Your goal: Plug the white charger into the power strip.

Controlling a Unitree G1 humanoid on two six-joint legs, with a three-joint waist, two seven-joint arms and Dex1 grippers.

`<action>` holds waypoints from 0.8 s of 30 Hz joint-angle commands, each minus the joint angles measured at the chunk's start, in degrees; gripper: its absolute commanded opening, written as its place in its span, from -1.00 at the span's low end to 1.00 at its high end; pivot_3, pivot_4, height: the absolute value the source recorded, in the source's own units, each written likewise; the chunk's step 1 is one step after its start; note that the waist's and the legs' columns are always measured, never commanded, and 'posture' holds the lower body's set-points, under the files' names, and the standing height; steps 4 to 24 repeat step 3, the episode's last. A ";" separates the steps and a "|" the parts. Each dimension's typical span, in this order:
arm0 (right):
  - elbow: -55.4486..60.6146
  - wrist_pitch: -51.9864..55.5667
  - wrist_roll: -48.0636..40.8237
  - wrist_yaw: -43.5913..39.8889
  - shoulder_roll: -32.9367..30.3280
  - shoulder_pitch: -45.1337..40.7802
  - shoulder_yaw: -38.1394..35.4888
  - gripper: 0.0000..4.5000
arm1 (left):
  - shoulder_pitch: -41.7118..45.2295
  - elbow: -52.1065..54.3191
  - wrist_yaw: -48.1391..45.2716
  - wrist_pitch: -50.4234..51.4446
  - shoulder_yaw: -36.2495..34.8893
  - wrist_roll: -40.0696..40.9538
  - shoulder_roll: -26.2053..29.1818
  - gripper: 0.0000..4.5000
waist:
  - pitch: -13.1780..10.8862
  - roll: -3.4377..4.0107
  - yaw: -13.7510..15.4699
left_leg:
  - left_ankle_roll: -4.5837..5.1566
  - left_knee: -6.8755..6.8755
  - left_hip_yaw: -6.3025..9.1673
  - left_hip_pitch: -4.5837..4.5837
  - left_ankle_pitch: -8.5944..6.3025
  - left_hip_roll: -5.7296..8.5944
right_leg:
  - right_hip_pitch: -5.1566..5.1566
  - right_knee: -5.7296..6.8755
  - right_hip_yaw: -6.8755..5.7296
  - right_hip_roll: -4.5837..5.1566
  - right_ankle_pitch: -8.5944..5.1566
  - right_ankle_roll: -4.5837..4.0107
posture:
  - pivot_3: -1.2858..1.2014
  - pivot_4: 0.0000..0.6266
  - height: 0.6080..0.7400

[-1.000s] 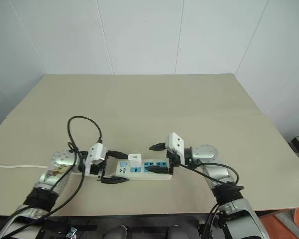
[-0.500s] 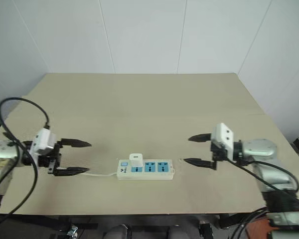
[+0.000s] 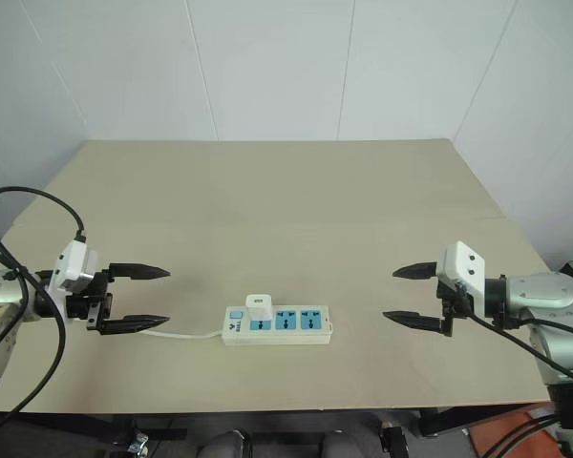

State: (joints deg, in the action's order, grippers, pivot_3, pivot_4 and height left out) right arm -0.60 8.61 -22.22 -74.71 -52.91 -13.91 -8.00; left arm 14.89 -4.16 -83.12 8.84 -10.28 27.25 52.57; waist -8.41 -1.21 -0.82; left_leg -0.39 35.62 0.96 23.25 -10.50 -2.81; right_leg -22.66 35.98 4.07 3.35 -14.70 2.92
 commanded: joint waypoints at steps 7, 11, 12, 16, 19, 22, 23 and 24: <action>2.74 1.29 -1.85 0.75 -1.65 0.37 -3.12 1.00 | 1.09 1.55 0.25 0.37 -1.02 1.22 0.41 0.99 | 0.00 0.00 0.00 | 0.00 0.00 0.00 -0.01 0.00 0.00 | 0.00 0.00 0.00 0.00 0.00 0.00 | 0.03 -0.52 1.00; 2.74 1.29 -1.85 0.75 -1.65 0.37 -3.12 1.00 | 1.09 1.55 0.25 0.37 -1.02 1.22 0.41 0.99 | 0.00 0.00 0.00 | 0.00 0.00 0.00 -0.01 0.00 0.00 | 0.00 0.00 0.00 0.00 0.00 0.00 | 0.03 -0.52 1.00; 2.74 1.29 -1.85 0.75 -1.65 0.37 -3.12 1.00 | 1.09 1.55 0.25 0.37 -1.02 1.22 0.41 0.99 | 0.00 0.00 0.00 | 0.00 0.00 0.00 -0.01 0.00 0.00 | 0.00 0.00 0.00 0.00 0.00 0.00 | 0.03 -0.52 1.00; 2.74 1.29 -1.85 0.75 -1.65 0.37 -3.12 1.00 | 1.09 1.55 0.25 0.37 -1.02 1.22 0.41 0.99 | 0.00 0.00 0.00 | 0.00 0.00 0.00 -0.01 0.00 0.00 | 0.00 0.00 0.00 0.00 0.00 0.00 | 0.03 -0.52 1.00; 2.74 1.29 -1.85 0.75 -1.65 0.37 -3.12 1.00 | 1.09 1.55 0.25 0.37 -1.02 1.22 0.41 0.99 | 0.00 0.00 0.00 | 0.00 0.00 0.00 -0.01 0.00 0.00 | 0.00 0.00 0.00 0.00 0.00 0.00 | 0.03 -0.52 1.00; 2.74 1.29 -1.85 0.75 -1.65 0.37 -3.12 1.00 | 1.09 1.55 0.25 0.37 -1.02 1.22 0.41 0.99 | 0.00 0.00 0.00 | 0.00 0.00 0.00 -0.01 0.00 0.00 | 0.00 0.00 0.00 0.00 0.00 0.00 | 0.03 -0.52 1.00; 2.74 1.29 -1.85 0.75 -1.65 0.37 -3.12 1.00 | 1.09 1.55 0.25 0.37 -1.02 1.22 0.41 0.99 | 0.00 0.00 0.00 | 0.00 0.00 0.00 -0.01 0.00 0.00 | 0.00 0.00 0.00 0.00 0.00 0.00 | 0.03 -0.52 1.00; 2.74 1.29 -1.85 0.75 -1.65 0.37 -3.12 1.00 | 1.09 1.55 0.25 0.37 -1.02 1.22 0.41 0.99 | 0.00 0.00 0.00 | 0.00 0.00 0.00 -0.01 0.00 0.00 | 0.00 0.00 0.00 0.00 0.00 0.00 | 0.03 -0.52 1.00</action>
